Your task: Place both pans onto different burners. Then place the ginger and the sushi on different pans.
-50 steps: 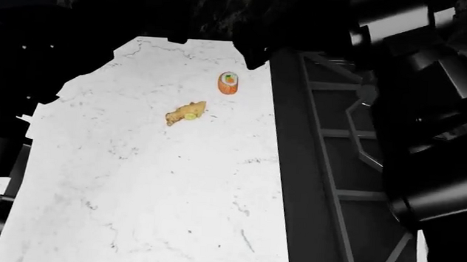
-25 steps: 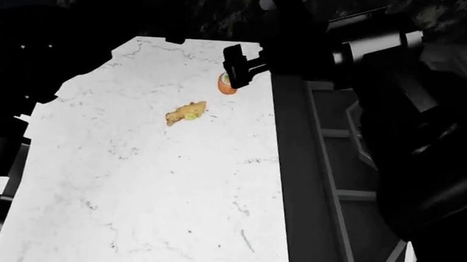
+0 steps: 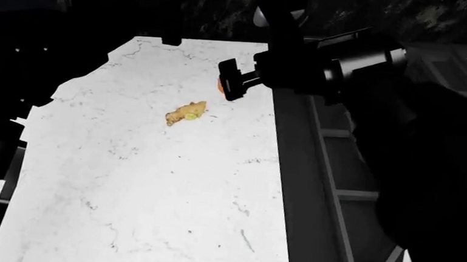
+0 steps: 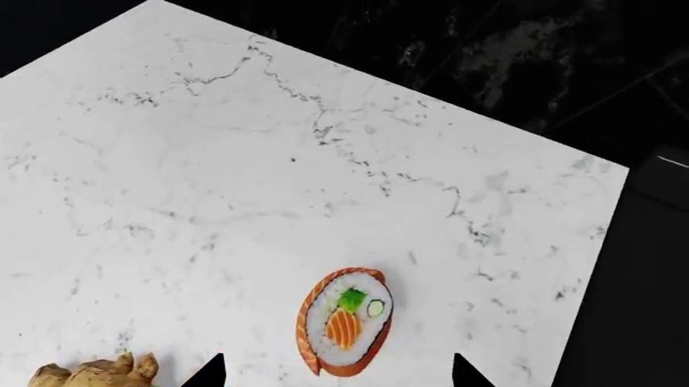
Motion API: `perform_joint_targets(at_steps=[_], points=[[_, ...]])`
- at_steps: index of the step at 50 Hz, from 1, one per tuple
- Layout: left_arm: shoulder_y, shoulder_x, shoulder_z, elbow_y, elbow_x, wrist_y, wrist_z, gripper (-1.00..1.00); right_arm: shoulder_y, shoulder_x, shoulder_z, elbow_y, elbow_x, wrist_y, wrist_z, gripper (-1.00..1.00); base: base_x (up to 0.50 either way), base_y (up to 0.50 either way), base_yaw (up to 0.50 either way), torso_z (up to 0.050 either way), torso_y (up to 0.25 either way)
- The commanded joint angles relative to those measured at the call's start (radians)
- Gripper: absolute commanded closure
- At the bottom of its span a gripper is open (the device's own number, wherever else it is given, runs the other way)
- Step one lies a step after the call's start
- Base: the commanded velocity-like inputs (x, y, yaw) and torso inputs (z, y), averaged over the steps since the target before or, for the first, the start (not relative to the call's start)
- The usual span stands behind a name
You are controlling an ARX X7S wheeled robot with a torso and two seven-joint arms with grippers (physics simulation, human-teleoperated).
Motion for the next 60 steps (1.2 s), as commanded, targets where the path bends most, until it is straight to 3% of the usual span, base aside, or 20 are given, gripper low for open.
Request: perform_joint_targets(at_steps=[1, 60], points=[[0.006, -0.006, -0.002, 0.007, -0.003, -0.002, -0.005, -1.00, -0.025, 0.000, -0.012, 0.010, 0.031, -0.083, 0.016, -1.00, 0.00, 0.00, 0.00, 0.000, 0.000], [0.030, -0.006, 0.014, -0.067, 0.019, 0.042, 0.028, -1.00, -0.133, 0.000, -0.029, 0.009, 0.067, -0.158, 0.021, -1.00, 0.00, 0.00, 0.00, 0.000, 0.000]])
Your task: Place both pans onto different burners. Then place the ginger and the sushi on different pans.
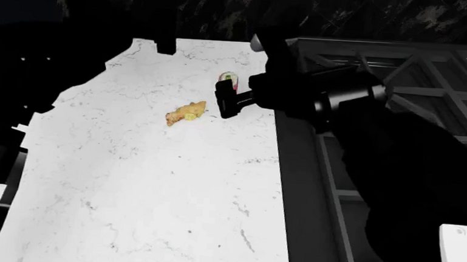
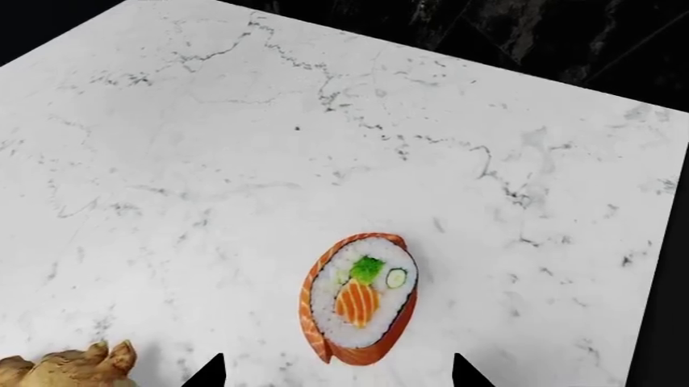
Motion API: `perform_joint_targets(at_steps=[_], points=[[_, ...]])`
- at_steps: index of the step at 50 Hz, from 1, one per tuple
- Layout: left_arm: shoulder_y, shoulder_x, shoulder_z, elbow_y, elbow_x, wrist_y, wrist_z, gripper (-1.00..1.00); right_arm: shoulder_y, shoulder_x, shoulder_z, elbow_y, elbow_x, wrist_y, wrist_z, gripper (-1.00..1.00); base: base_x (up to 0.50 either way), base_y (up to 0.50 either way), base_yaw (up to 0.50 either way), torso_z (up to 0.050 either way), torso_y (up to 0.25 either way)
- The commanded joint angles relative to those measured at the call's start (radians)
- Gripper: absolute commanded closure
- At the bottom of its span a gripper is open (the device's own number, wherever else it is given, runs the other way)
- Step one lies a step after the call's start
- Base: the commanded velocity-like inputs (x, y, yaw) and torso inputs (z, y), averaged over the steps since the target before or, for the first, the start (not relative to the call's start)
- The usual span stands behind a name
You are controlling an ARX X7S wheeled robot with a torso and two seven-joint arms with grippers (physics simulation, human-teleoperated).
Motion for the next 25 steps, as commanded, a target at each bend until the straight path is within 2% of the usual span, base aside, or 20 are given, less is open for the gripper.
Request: perform_joint_targets(at_steps=[1, 25], points=[[0.005, 0.002, 0.005, -0.023, 0.007, 0.013, 0.011, -1.00, -0.016, 0.000, 0.000, 0.005, 0.007, -0.036, 0.010, -1.00, 0.00, 0.00, 0.00, 0.000, 0.000], [0.045, -0.025, 0.016, 0.036, 0.005, 0.023, 0.028, -1.00, -0.001, 0.000, -0.002, -0.018, -0.015, -0.103, 0.030, -1.00, 0.00, 0.00, 0.00, 0.000, 0.000]])
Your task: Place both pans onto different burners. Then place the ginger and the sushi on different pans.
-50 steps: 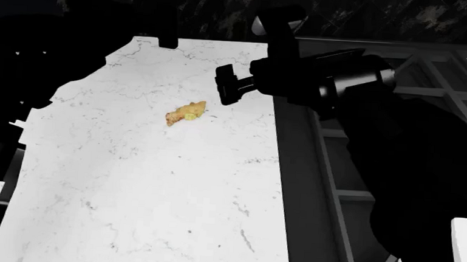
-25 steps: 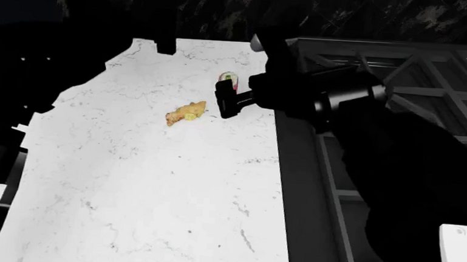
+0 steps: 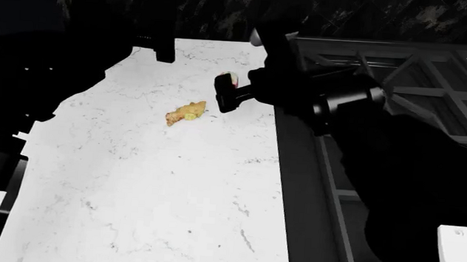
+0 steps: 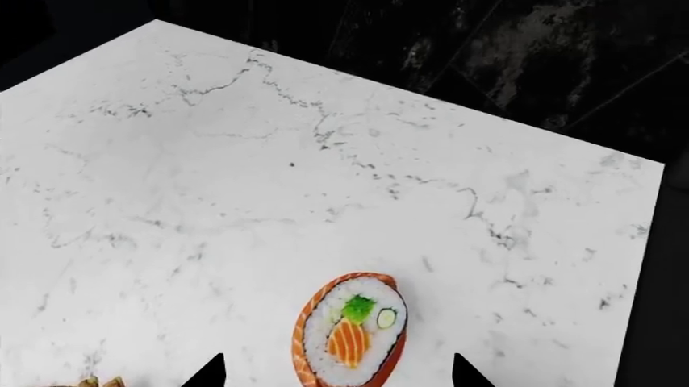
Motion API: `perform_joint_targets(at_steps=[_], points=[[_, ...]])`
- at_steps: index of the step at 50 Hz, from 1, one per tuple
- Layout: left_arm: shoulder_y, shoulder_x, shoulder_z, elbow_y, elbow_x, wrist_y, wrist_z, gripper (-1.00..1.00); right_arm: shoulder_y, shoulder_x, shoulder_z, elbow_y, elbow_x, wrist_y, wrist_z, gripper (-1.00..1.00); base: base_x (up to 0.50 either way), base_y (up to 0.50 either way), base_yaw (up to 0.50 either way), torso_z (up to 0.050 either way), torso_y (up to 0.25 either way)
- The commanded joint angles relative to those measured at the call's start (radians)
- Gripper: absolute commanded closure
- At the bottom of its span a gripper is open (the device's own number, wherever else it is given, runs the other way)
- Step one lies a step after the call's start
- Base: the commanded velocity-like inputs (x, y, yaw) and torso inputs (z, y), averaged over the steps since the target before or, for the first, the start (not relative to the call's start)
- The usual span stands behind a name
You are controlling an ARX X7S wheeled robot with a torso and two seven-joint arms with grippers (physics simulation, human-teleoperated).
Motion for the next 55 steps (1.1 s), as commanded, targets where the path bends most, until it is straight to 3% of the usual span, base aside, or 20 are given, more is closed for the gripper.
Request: perform_joint_targets(at_steps=[1, 27, 50, 55], points=[[0.013, -0.012, 0.005, 0.027, -0.001, 0.004, 0.010, -1.00, 0.008, 0.000, 0.001, -0.011, -0.013, -0.021, 0.003, -1.00, 0.00, 0.00, 0.00, 0.000, 0.000], [0.045, -0.032, 0.050, 0.104, 0.013, -0.002, 0.040, -1.00, 0.021, 0.000, 0.000, -0.003, 0.003, -0.050, 0.010, -1.00, 0.00, 0.00, 0.00, 0.000, 0.000], [0.032, -0.046, 0.009, 0.127, -0.007, 0.017, 0.017, -1.00, 0.033, 0.000, -0.006, -0.005, 0.019, -0.069, 0.001, -1.00, 0.00, 0.00, 0.00, 0.000, 0.000], [0.039, -0.055, 0.015, 0.157, -0.007, 0.013, 0.017, -1.00, 0.033, 0.000, -0.005, -0.003, 0.021, -0.070, 0.002, -1.00, 0.00, 0.00, 0.00, 0.000, -0.221]])
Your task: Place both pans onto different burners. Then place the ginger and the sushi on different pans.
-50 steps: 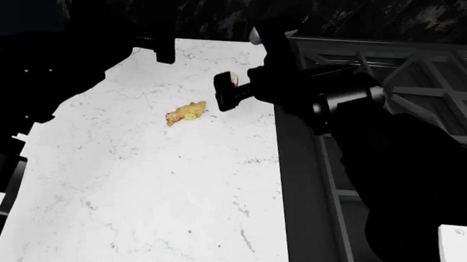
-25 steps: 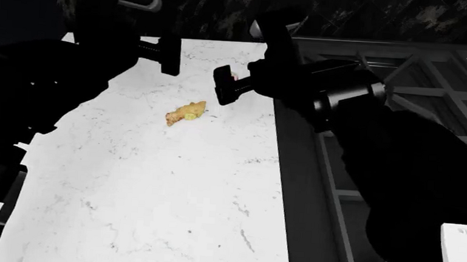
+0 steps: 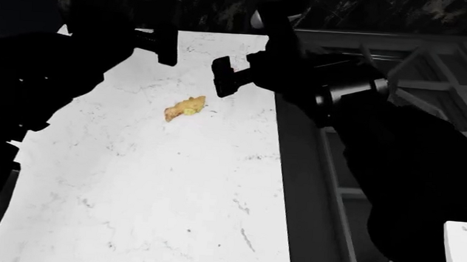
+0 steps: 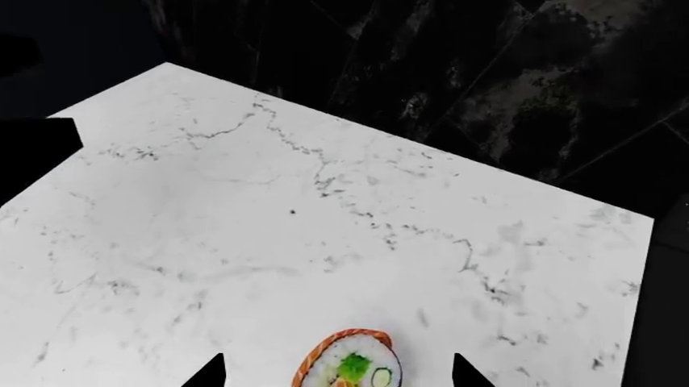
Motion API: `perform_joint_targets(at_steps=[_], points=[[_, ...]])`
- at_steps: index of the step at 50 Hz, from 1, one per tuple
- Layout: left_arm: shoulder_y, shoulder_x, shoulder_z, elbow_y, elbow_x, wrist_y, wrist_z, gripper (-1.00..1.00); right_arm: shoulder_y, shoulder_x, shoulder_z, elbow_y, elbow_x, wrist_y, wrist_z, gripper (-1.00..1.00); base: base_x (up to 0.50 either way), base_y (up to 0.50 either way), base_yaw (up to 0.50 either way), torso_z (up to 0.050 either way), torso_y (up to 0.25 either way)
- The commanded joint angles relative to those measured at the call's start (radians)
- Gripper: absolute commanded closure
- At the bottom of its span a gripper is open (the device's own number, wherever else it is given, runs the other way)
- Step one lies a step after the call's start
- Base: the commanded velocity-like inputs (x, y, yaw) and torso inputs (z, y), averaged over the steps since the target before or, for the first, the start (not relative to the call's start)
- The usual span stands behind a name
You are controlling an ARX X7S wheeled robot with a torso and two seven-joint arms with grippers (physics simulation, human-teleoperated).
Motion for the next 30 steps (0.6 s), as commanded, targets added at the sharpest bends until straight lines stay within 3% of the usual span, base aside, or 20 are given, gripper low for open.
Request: perform_joint_targets(at_steps=[1, 6, 22, 30], points=[[0.003, -0.013, -0.006, 0.041, -0.011, -0.004, -0.007, -1.00, 0.003, 0.000, -0.001, 0.000, -0.001, -0.003, 0.000, -1.00, 0.00, 0.00, 0.00, 0.000, -0.250], [0.002, -0.014, -0.011, 0.048, -0.018, -0.012, -0.012, -1.00, 0.005, 0.000, -0.001, 0.000, 0.001, -0.004, 0.000, -1.00, 0.00, 0.00, 0.00, 0.000, -0.250], [0.010, -0.019, -0.034, 0.057, -0.046, -0.027, -0.032, -1.00, 0.005, 0.000, -0.004, -0.006, -0.004, 0.002, -0.001, -1.00, 0.00, 0.00, 0.00, 0.000, 0.000], [0.009, -0.023, -0.039, 0.066, -0.054, -0.035, -0.038, -1.00, -0.005, 0.000, -0.001, -0.010, -0.025, 0.096, -0.010, -1.00, 0.00, 0.00, 0.00, 0.000, 0.000]])
